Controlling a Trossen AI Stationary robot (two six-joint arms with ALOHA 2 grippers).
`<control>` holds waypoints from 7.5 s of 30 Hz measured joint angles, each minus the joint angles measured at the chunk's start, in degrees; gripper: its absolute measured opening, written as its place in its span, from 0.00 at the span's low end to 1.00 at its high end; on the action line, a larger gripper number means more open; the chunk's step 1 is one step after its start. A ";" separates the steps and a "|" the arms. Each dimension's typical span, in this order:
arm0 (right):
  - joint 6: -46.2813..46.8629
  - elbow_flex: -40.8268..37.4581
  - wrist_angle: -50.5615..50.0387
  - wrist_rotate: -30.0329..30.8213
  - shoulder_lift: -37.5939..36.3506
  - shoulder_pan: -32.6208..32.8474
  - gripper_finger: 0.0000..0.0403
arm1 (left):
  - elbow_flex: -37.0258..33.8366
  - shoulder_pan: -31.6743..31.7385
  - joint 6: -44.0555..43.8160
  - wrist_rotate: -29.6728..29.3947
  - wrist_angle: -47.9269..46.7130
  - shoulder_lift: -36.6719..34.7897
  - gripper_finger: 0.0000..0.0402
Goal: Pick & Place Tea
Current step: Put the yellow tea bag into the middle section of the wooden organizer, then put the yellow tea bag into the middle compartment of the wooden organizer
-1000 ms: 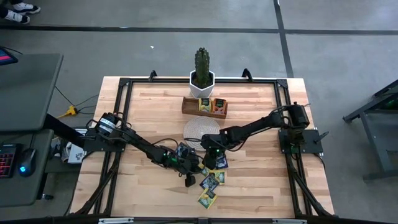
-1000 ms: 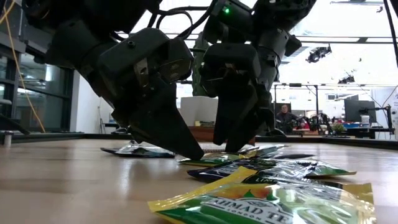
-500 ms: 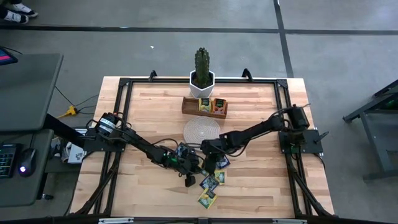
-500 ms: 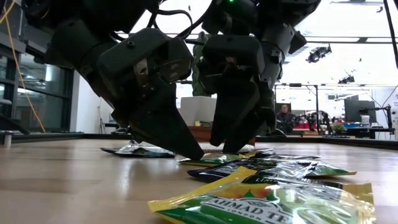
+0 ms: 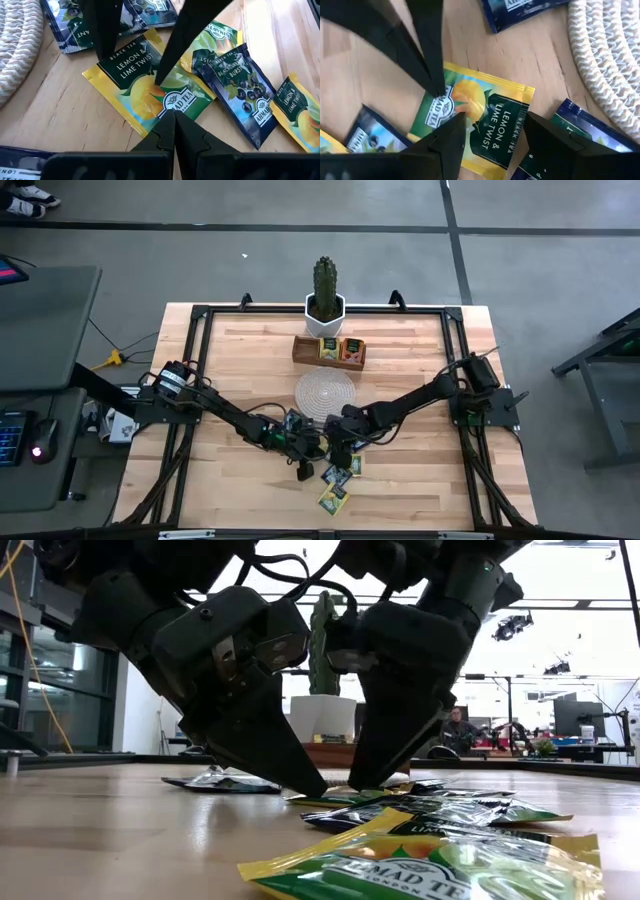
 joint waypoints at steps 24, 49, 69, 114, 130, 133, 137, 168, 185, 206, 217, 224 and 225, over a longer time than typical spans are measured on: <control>5.75 0.10 -4.57 5.13 -0.06 1.84 0.49 | 0.00 -0.04 1.38 -1.01 -0.55 0.00 0.00; 10.30 -0.16 2.30 1.15 -0.01 3.04 0.38 | 0.00 -0.04 1.57 -2.38 -0.68 0.00 0.00; 10.44 -0.11 2.30 2.06 0.12 3.06 0.01 | -0.38 0.17 10.77 0.30 0.75 -1.59 0.00; -31.90 17.26 -28.66 25.74 -15.45 -9.07 0.00 | -20.49 -0.42 -4.39 -11.74 -24.89 -40.34 0.00; -57.84 20.60 -28.83 35.38 -8.45 -20.78 0.00 | -41.38 -0.39 -7.52 -12.73 18.40 -45.27 0.00; -60.83 20.60 -26.26 35.36 -6.50 -21.82 0.00 | -43.13 -0.39 -7.51 -13.31 21.37 -45.27 0.00; -65.12 20.60 -22.75 35.18 -4.00 -22.96 0.00 | -44.79 -0.39 -7.56 -13.10 23.94 -45.26 0.00; -69.79 20.58 -20.87 26.00 -0.36 -27.78 0.00 | -45.05 -0.40 -7.56 -11.60 23.54 -45.24 0.00; -66.40 20.58 -25.30 24.73 -0.41 -29.21 0.16 | -45.03 -0.39 -7.56 -11.58 23.54 -45.24 0.00; -62.43 20.61 -23.54 26.23 -0.62 -29.22 0.45 | -45.03 -0.40 -7.56 -11.56 23.53 -45.24 0.00; -54.04 26.30 -24.83 26.61 -0.63 -28.88 0.45 | -45.03 -0.40 -7.56 -11.56 23.54 -45.24 0.00; -44.23 29.30 -28.01 18.24 -0.63 -26.57 0.45 | -45.02 -0.39 -7.54 -10.23 23.46 -45.22 0.00; -42.42 29.57 -28.34 16.42 -0.63 -26.00 0.45 | -45.00 -0.39 -7.48 -9.81 23.35 -45.22 0.00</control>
